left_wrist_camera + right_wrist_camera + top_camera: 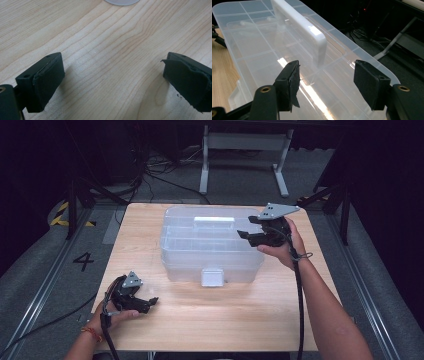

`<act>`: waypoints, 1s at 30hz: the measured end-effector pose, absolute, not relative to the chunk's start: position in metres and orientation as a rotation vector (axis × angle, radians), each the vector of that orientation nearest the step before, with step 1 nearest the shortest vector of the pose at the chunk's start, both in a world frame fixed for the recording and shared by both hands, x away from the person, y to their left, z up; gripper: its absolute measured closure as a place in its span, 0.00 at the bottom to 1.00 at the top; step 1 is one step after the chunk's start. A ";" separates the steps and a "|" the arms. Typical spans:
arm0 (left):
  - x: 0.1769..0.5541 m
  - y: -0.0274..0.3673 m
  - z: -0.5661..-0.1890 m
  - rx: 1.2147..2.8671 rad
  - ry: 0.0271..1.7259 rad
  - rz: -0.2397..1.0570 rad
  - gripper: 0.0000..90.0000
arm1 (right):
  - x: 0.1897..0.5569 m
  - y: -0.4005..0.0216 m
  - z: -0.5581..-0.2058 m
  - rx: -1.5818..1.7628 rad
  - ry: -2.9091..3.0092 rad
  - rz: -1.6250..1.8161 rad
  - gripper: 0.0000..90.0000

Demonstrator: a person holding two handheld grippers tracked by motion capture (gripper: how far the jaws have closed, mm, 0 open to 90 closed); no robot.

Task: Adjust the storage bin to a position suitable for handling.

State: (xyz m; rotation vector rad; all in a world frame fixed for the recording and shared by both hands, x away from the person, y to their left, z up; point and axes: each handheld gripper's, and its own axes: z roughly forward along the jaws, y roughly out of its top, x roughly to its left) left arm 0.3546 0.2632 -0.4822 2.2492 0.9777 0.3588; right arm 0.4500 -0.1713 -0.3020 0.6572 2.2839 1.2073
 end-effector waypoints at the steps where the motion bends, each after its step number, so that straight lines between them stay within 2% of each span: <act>1: 0.355 0.263 -0.482 2.249 0.978 0.359 0.05 | 0.450 -0.169 -0.302 0.655 2.290 1.207 0.43; 12: 0.355 0.263 -0.482 2.251 0.975 0.357 0.05 | 0.461 -0.151 -0.301 0.637 2.313 1.187 0.45; 25: 0.355 0.263 -0.482 2.250 0.976 0.356 0.05 | 0.472 -0.142 -0.299 0.641 2.328 1.140 0.61; 27: 0.355 0.263 -0.482 2.251 0.976 0.356 0.05 | 0.473 -0.141 -0.299 0.640 2.339 1.135 0.67; 30: 0.355 0.263 -0.482 2.250 0.977 0.355 0.05 | 0.475 -0.140 -0.298 0.632 2.349 1.121 0.69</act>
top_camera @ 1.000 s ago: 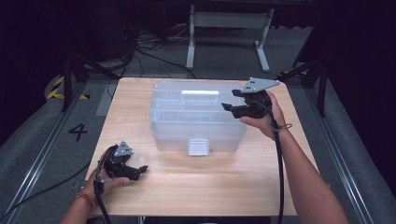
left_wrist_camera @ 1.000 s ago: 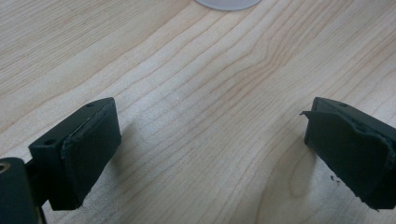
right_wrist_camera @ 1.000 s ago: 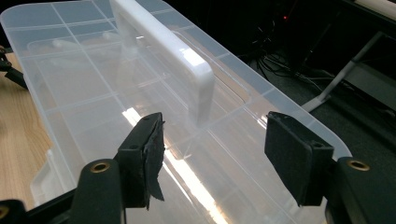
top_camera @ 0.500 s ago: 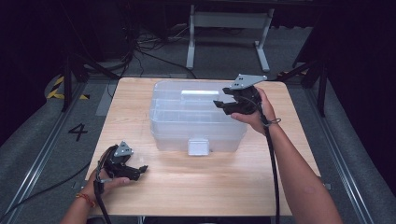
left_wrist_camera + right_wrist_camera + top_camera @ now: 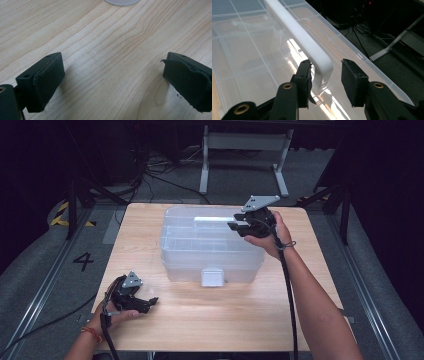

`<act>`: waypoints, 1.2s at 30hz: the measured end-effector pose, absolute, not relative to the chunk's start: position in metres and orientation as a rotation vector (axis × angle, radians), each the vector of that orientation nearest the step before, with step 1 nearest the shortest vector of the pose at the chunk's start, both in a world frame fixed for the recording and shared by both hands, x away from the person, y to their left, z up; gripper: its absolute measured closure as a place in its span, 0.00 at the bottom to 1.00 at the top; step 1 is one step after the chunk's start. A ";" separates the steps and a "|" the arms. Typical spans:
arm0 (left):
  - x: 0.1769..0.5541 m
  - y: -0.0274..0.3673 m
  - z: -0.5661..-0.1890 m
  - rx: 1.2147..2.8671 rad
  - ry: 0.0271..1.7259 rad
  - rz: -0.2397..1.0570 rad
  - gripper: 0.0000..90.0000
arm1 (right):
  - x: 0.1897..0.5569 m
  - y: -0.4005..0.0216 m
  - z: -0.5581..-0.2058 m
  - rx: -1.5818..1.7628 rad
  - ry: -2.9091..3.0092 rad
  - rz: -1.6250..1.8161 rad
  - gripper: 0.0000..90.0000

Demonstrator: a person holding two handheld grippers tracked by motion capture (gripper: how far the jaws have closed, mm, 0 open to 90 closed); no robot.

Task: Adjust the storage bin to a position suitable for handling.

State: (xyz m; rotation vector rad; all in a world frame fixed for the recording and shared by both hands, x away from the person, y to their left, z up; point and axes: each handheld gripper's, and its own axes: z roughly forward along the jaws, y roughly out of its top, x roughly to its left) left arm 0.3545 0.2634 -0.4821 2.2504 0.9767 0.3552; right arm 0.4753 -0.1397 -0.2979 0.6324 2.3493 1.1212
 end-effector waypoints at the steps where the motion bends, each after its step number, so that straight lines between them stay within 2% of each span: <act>1: 0.355 0.263 -0.482 2.250 0.975 0.356 0.05 | 0.476 -0.139 -0.298 0.631 2.348 1.112 0.69; 6: 0.355 0.263 -0.482 2.250 0.977 0.355 0.05 | 0.478 -0.133 -0.302 0.630 2.367 1.070 0.70; 15: 0.355 0.263 -0.482 2.251 0.976 0.355 0.05 | 0.481 -0.127 -0.305 0.640 2.382 1.053 0.83; 25: 0.353 0.263 -0.482 2.235 0.969 0.357 0.08 | 0.483 -0.128 -0.303 0.654 2.400 1.071 0.84; 31: 0.352 0.265 -0.479 2.230 0.966 0.374 0.20 | 0.486 -0.129 -0.300 0.666 2.406 1.078 0.84; 32: 0.352 0.266 -0.477 2.243 0.959 0.384 0.26 | 0.487 -0.129 -0.299 0.669 2.409 1.081 0.84; 33: 0.352 0.265 -0.474 2.247 0.953 0.416 0.35 | 0.488 -0.129 -0.298 0.670 2.413 1.086 0.84; 36: 0.353 0.265 -0.468 2.230 0.940 0.424 0.39 | 0.490 -0.129 -0.297 0.674 2.421 1.080 0.84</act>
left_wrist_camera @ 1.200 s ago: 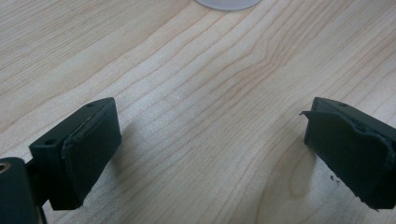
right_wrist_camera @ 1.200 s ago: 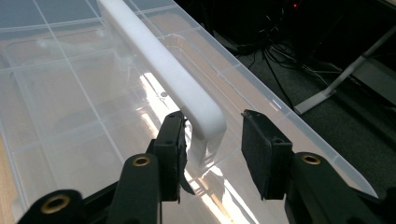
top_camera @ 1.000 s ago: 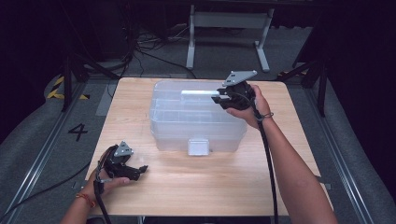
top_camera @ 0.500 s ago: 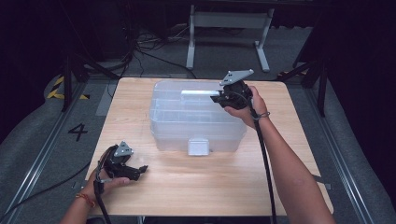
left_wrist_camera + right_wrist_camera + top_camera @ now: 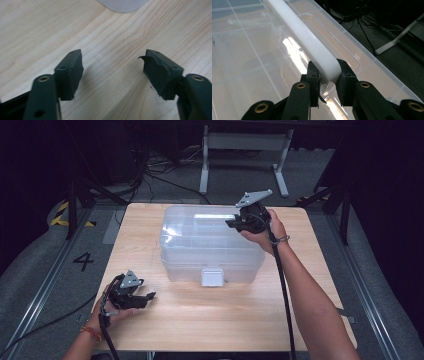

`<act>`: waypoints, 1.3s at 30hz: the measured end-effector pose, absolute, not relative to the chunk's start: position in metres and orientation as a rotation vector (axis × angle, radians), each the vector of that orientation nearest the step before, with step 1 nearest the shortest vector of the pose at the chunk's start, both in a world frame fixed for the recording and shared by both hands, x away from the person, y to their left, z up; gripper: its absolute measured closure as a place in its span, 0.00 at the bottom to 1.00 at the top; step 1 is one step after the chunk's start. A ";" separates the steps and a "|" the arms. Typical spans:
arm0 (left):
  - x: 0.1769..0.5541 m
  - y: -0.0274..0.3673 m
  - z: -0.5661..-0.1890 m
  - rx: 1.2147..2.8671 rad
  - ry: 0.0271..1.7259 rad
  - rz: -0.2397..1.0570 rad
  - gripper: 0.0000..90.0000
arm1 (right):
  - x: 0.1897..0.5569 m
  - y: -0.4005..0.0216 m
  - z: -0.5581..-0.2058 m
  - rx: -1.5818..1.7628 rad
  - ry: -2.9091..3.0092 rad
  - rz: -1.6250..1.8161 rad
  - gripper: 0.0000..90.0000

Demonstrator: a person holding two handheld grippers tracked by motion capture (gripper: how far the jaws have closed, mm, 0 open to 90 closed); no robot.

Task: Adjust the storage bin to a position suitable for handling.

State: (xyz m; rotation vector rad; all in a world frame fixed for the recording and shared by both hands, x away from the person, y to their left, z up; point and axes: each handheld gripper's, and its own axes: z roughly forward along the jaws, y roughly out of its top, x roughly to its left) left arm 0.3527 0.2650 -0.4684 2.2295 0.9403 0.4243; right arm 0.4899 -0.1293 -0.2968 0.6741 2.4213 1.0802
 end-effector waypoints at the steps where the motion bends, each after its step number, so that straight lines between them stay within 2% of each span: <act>1: 0.353 0.265 -0.464 2.223 0.923 0.441 0.42 | 0.491 -0.129 -0.296 0.675 2.425 1.080 0.84; 7: 0.355 0.263 -0.440 2.181 0.875 0.493 0.57 | 0.495 -0.128 -0.291 0.681 2.457 1.052 0.84; 8: 0.356 0.261 -0.431 2.161 0.858 0.498 0.64 | 0.497 -0.128 -0.289 0.689 2.464 1.052 0.84; 16: 0.364 0.247 -0.405 2.101 0.814 0.504 0.78 | 0.501 -0.128 -0.286 0.693 2.486 1.049 0.83; 29: 0.372 0.234 -0.401 2.062 0.784 0.517 0.92 | 0.507 -0.129 -0.281 0.720 2.496 1.063 0.83; 32: 0.374 0.231 -0.402 2.042 0.777 0.498 0.99 | 0.508 -0.129 -0.281 0.717 2.498 1.061 0.83; 39: 0.378 0.228 -0.402 1.972 0.799 0.518 1.00 | 0.509 -0.128 -0.279 0.726 2.498 1.056 0.83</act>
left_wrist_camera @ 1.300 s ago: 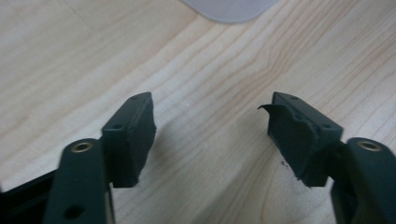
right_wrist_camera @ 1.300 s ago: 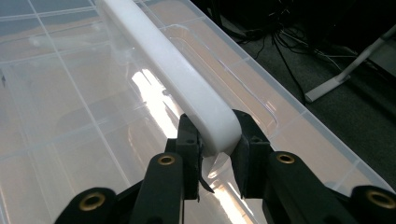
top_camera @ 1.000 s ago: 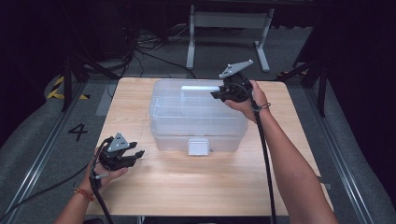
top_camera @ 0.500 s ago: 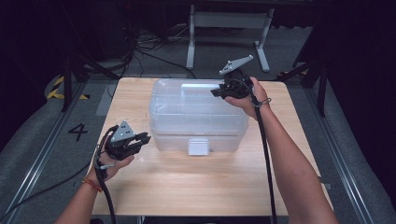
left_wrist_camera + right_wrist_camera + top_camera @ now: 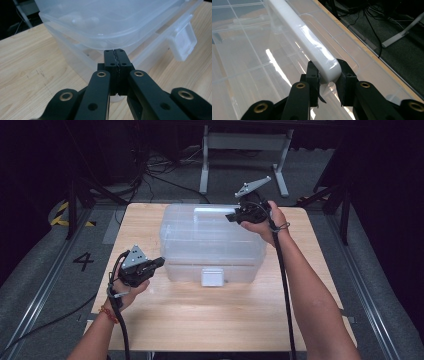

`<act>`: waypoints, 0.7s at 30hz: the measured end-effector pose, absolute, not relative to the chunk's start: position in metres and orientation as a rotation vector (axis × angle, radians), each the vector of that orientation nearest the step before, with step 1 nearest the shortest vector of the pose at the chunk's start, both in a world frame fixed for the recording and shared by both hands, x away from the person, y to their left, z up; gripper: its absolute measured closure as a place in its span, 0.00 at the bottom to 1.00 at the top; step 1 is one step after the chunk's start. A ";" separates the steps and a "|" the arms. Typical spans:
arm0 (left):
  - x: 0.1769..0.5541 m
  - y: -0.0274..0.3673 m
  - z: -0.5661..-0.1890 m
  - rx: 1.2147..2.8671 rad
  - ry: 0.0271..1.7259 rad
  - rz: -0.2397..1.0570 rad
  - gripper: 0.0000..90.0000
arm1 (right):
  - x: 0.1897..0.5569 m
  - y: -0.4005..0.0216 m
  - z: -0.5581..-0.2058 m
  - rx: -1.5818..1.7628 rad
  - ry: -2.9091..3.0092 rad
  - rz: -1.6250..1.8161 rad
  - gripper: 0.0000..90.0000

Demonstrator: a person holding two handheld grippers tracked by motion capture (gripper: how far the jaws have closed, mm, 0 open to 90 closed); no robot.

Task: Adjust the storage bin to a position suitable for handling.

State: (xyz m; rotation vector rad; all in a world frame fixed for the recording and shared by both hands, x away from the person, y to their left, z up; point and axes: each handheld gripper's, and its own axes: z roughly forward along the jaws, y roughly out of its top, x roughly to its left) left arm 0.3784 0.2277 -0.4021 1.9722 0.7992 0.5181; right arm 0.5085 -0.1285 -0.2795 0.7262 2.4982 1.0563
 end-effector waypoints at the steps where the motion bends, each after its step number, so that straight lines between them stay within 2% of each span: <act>1: 0.378 0.228 -0.403 1.965 0.806 0.515 1.00 | 0.509 -0.129 -0.279 0.728 2.497 1.058 0.83; 19: 0.379 0.229 -0.405 1.940 0.808 0.525 1.00 | 0.506 -0.129 -0.282 0.725 2.486 1.049 0.82; 21: 0.378 0.228 -0.405 1.942 0.807 0.527 1.00 | 0.505 -0.129 -0.281 0.729 2.463 1.033 0.74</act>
